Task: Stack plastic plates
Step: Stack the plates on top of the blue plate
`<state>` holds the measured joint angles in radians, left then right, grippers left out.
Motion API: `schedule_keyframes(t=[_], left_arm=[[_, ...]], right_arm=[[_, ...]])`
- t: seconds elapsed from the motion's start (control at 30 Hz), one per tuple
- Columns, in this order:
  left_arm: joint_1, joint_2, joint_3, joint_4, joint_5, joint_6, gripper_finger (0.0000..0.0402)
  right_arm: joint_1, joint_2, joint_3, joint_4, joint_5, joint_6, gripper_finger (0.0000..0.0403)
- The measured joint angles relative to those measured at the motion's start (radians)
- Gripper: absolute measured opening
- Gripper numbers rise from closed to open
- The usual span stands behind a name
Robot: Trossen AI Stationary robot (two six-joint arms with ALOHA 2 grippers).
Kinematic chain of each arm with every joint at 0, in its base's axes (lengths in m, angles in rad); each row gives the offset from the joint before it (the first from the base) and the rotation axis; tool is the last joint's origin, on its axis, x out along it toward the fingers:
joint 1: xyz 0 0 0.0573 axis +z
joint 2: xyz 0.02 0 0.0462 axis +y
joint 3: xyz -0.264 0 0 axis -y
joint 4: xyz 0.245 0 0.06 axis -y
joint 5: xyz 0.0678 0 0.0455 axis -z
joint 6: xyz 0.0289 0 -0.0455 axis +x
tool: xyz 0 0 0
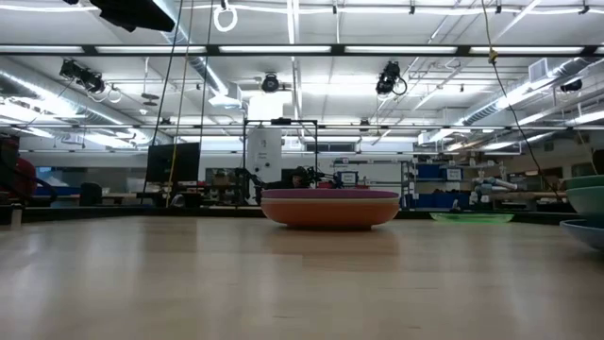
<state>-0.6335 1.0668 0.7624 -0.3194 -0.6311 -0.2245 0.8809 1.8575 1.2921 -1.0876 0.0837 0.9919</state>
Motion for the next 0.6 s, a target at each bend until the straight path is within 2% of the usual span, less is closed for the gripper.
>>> schedule_keyframes(t=[0.13,0.3,0.6], left_arm=[[-0.016,0.0,0.0,0.006,0.0,-0.006,0.019],[-0.041,0.0,0.0,0.008,0.0,-0.009,0.019],[-0.067,0.0,0.0,0.01,0.0,-0.029,0.019]], right_arm=[[0.038,-0.016,-0.063,-0.001,-0.027,0.08,0.0123],[0.06,-0.028,-0.164,0.136,-0.059,0.156,0.0123],[0.062,-0.059,-0.169,0.078,-0.099,0.163,0.0123]])
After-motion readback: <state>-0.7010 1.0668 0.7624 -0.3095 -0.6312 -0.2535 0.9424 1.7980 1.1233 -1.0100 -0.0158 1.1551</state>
